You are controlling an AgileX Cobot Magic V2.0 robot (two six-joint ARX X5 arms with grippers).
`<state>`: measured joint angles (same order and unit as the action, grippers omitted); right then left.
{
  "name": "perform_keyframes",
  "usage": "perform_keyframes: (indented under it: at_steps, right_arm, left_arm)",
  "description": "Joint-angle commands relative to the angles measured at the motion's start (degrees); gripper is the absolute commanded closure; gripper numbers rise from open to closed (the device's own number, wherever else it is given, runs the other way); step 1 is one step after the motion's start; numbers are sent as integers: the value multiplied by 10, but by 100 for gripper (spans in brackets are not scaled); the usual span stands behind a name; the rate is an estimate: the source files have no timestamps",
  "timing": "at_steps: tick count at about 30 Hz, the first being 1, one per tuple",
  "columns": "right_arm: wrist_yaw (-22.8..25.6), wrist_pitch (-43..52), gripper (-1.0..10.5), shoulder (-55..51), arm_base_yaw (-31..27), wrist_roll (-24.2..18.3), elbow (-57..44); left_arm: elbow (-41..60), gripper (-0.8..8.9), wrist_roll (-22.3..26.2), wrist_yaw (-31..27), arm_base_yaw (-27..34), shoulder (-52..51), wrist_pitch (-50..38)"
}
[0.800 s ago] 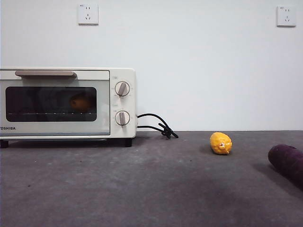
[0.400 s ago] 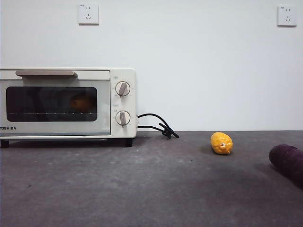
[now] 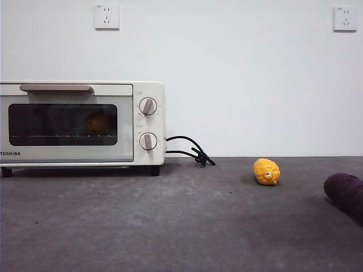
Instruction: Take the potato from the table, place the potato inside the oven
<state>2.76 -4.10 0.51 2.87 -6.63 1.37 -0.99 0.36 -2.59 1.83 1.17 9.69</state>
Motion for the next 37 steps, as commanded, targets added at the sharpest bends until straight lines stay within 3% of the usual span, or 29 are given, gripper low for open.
perform_keyframes:
  at_steps: [1,5,37]
  right_arm:
    - [15,-30,945,-1,-1,4,-6]
    - [17,-68,945,-1,-1,4,-6]
    - [17,-64,945,0,-6,4,-6]
  left_arm:
    - [6,817,-2,0,1,5,-5]
    - [6,817,-2,0,1,10,-5]
    - [6,817,-2,0,1,15,-5]
